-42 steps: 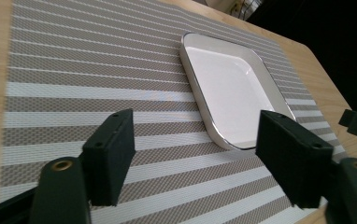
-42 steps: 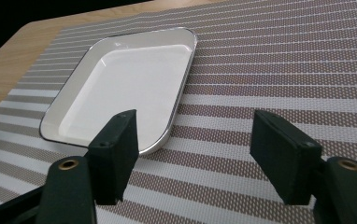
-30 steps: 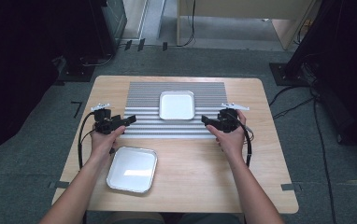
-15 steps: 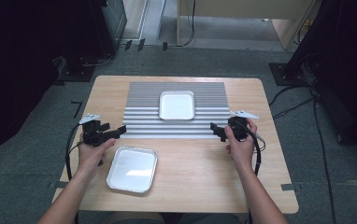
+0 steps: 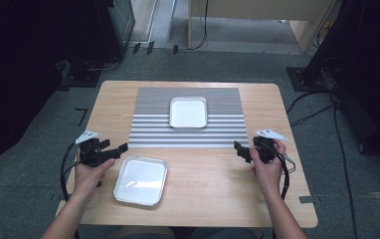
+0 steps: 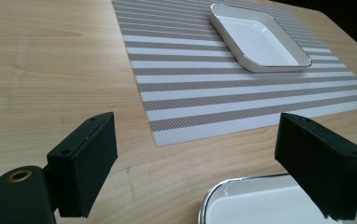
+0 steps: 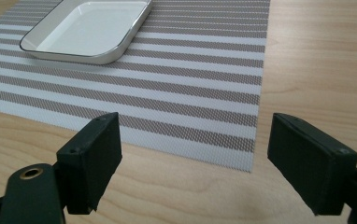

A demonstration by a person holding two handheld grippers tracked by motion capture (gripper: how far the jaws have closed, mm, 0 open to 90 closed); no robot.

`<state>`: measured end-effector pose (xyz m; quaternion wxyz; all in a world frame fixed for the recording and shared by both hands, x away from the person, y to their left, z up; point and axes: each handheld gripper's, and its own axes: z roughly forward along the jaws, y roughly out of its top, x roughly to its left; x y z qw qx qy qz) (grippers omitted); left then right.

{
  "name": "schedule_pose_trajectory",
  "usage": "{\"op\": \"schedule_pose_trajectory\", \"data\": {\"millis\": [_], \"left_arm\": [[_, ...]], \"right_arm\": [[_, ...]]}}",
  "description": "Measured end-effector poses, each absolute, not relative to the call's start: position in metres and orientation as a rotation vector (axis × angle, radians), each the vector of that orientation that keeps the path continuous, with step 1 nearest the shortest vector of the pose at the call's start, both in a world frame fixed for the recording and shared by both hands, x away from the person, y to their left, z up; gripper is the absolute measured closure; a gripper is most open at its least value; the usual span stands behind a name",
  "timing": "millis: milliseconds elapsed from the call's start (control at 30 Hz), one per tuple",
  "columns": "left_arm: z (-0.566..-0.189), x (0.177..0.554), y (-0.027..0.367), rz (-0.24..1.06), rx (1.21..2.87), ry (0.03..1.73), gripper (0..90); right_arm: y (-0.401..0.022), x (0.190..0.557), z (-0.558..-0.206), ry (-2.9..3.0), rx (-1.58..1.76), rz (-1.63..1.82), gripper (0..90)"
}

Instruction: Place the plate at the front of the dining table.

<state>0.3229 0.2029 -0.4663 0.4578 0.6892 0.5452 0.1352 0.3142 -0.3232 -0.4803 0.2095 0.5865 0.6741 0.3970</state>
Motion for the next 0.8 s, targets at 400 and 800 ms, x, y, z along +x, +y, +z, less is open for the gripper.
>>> {"op": "schedule_pose_trajectory", "data": {"millis": [400,800], "left_arm": [[-0.476,0.293,0.229,0.389,1.683,1.381,13.0],[-0.493,0.272,0.252,0.417,1.686,1.445,13.1]], "right_arm": [[-0.352,0.282,-0.493,1.865,1.662,1.065,17.7],[-0.379,0.251,-0.499,1.837,1.701,1.036,18.0]]}}
